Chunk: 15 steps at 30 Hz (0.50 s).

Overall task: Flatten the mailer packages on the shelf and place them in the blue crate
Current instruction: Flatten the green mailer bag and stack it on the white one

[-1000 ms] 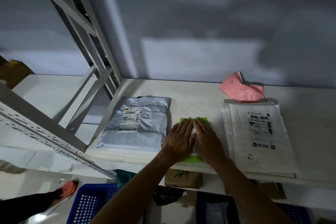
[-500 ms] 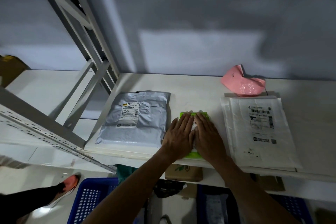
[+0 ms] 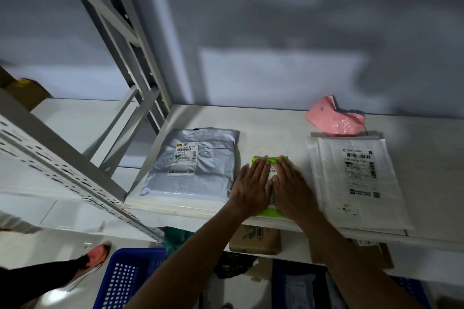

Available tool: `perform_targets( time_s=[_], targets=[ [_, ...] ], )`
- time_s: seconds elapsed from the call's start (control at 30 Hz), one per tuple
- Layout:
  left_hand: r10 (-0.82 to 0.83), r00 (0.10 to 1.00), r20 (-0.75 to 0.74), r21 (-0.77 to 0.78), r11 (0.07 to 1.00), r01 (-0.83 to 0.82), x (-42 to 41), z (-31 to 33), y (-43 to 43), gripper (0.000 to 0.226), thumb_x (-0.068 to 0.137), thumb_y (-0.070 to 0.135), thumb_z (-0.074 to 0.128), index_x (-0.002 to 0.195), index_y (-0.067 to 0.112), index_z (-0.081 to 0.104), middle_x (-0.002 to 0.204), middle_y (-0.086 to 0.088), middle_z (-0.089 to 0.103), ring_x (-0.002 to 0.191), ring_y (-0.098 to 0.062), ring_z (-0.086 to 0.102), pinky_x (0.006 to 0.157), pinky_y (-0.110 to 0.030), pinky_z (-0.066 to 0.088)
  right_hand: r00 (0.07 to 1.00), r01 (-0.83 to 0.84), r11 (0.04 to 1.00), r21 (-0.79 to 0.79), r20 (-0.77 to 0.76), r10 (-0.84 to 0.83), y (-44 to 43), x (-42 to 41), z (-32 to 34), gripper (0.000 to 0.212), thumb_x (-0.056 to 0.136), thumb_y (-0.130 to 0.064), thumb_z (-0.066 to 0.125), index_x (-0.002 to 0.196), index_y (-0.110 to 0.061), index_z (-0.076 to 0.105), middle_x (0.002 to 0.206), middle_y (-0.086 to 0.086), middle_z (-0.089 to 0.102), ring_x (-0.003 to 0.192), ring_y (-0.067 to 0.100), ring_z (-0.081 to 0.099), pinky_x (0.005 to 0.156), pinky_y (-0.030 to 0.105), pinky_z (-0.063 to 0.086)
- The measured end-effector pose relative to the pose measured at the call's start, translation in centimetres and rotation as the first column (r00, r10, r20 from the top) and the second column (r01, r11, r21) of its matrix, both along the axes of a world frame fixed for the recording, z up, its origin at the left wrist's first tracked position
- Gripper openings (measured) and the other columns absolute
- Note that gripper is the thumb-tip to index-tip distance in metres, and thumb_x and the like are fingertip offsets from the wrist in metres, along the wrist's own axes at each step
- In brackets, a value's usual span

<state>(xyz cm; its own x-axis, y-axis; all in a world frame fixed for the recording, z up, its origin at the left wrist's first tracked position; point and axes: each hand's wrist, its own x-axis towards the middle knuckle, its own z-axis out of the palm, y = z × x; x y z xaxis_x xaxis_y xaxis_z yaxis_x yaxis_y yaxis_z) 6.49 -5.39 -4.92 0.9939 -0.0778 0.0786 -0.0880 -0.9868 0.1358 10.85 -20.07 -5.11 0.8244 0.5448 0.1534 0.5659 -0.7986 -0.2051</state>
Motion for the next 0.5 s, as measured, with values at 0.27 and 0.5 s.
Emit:
perform_targets(
  time_s=[0.27, 0.5],
  targets=[
    [-0.033, 0.999, -0.012, -0.072, 0.997, 0.032, -0.5, 2.1, 0.1, 0.07, 0.102, 0.045, 0.01, 0.154, 0.004, 0.034, 0.159, -0.016, 0.035, 0.148, -0.032, 0.032, 0.118, -0.05, 0.027, 0.995, -0.096, 0.981, -0.17, 0.001, 0.098, -0.3, 0.7, 0.6, 0.061, 0.101, -0.031, 0.026, 0.142, 0.008, 0.047, 0.152, 0.026, 0.042, 0.146, 0.038, 0.036, 0.114, 0.052, 0.038],
    [-0.102, 0.988, 0.114, -0.243, 0.962, 0.128, -2.6, -0.3, -0.4, 0.063, 0.103, 0.037, 0.027, 0.155, 0.001, 0.03, 0.161, -0.018, 0.031, 0.152, -0.028, 0.026, 0.122, -0.045, 0.026, 0.967, -0.157, 0.988, -0.001, 0.202, 0.154, 0.7, -2.8, 0.7, 0.043, 0.104, -0.01, 0.031, 0.128, 0.015, 0.057, 0.139, 0.029, 0.056, 0.134, 0.041, 0.051, 0.112, 0.048, 0.036]
  ],
)
